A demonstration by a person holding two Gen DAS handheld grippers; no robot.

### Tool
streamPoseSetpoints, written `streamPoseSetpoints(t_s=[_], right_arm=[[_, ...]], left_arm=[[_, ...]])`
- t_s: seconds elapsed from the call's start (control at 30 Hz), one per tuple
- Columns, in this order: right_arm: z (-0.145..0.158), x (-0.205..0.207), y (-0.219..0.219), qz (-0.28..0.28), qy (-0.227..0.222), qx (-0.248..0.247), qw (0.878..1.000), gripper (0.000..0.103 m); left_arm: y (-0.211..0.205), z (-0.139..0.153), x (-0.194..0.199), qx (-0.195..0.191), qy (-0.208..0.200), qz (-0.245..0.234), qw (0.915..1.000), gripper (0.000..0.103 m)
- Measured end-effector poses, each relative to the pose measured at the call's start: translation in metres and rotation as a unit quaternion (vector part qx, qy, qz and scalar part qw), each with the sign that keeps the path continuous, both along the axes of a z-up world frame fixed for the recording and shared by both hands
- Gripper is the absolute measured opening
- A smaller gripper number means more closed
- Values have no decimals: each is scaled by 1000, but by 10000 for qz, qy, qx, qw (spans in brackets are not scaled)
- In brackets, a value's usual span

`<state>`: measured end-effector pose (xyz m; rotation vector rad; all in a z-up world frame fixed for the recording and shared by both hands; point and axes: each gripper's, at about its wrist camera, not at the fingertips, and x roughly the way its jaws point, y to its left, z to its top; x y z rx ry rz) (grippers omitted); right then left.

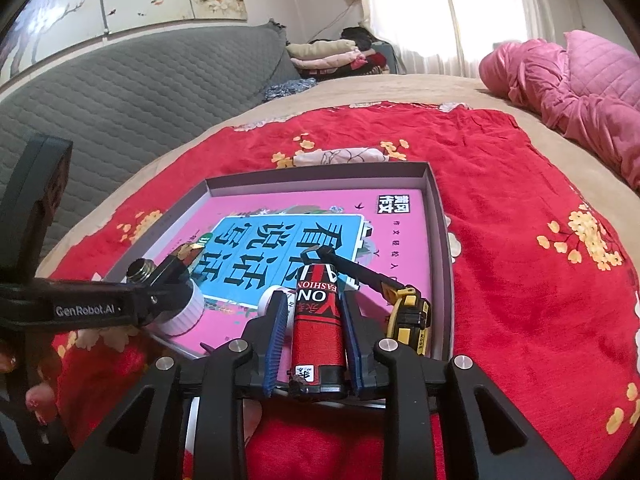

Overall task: Organize rigid objects
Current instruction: 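Open right tool releasing the lighter in the box beside the pill bottle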

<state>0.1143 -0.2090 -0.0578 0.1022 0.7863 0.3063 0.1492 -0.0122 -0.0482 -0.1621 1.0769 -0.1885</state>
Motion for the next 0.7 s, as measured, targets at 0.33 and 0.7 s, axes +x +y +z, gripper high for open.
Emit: streamPoseSetpoints(t_s=[0.33, 0.7], right_arm=[[4, -2, 4, 6, -87, 14, 10000, 38], [8, -4, 2, -18, -178, 44, 9998, 41]], left_arm=[[5, 7, -2, -138, -114, 91, 9998, 26], [10, 14, -4, -191, -181, 136, 9996, 39]])
